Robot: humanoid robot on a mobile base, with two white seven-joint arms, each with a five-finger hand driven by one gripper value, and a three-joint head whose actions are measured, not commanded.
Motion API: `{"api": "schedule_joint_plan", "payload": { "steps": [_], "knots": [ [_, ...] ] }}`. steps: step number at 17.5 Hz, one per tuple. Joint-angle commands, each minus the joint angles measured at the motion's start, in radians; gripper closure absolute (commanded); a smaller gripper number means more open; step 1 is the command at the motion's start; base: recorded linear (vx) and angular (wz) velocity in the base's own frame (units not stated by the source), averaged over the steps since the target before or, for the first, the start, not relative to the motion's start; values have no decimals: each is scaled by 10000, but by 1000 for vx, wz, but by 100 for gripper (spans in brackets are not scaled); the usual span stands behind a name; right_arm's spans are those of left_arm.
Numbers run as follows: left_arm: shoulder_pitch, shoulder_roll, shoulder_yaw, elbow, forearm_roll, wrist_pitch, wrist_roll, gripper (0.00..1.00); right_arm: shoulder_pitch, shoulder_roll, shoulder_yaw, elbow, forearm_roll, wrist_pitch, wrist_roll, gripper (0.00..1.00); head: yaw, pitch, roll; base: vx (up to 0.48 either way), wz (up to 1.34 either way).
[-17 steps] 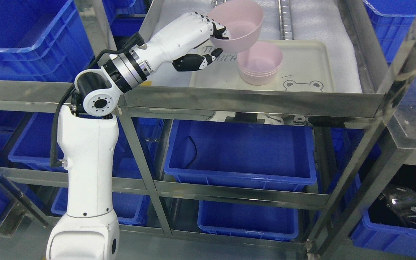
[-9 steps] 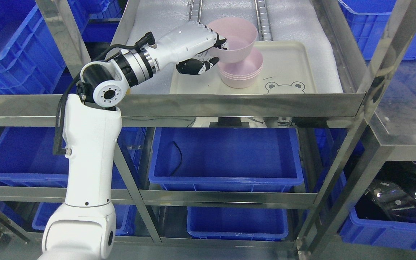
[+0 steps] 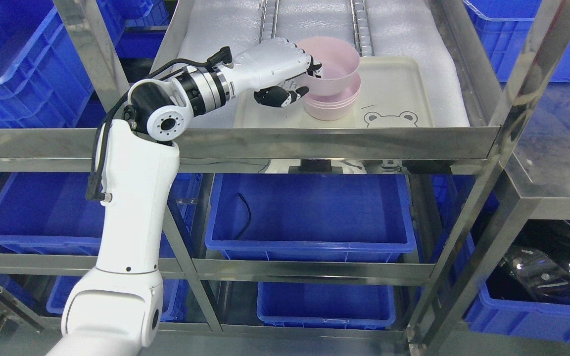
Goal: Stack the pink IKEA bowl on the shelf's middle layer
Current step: 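Lower the pink bowl with the left hand onto the pink bowl on the tray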
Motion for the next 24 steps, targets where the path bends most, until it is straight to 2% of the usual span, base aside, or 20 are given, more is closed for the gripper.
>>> {"api": "schedule_joint_plan", "payload": {
  "steps": [1, 8, 14, 21, 24],
  "knots": [
    [-772, -390, -378, 1514, -323, -16, 39, 91, 212, -175, 0, -175, 0, 4, -6, 0, 0, 0, 0, 0, 0],
    [-696, -400, -424, 1684, -799, -16, 23, 90, 212, -175, 0, -175, 0, 4, -6, 0, 0, 0, 0, 0, 0],
    [-604, -376, -393, 1699, -968, 30, 39, 81, 212, -175, 0, -175, 0, 4, -6, 0, 0, 0, 0, 0, 0],
    [-573, -360, -87, 1684, -1137, 199, 54, 58, 212, -175, 0, -175, 0, 4, -6, 0, 0, 0, 0, 0, 0],
    [-573, -375, 128, 1638, -1106, 199, 69, 44, 212, -175, 0, -175, 0, 4, -6, 0, 0, 0, 0, 0, 0]
  ]
}}
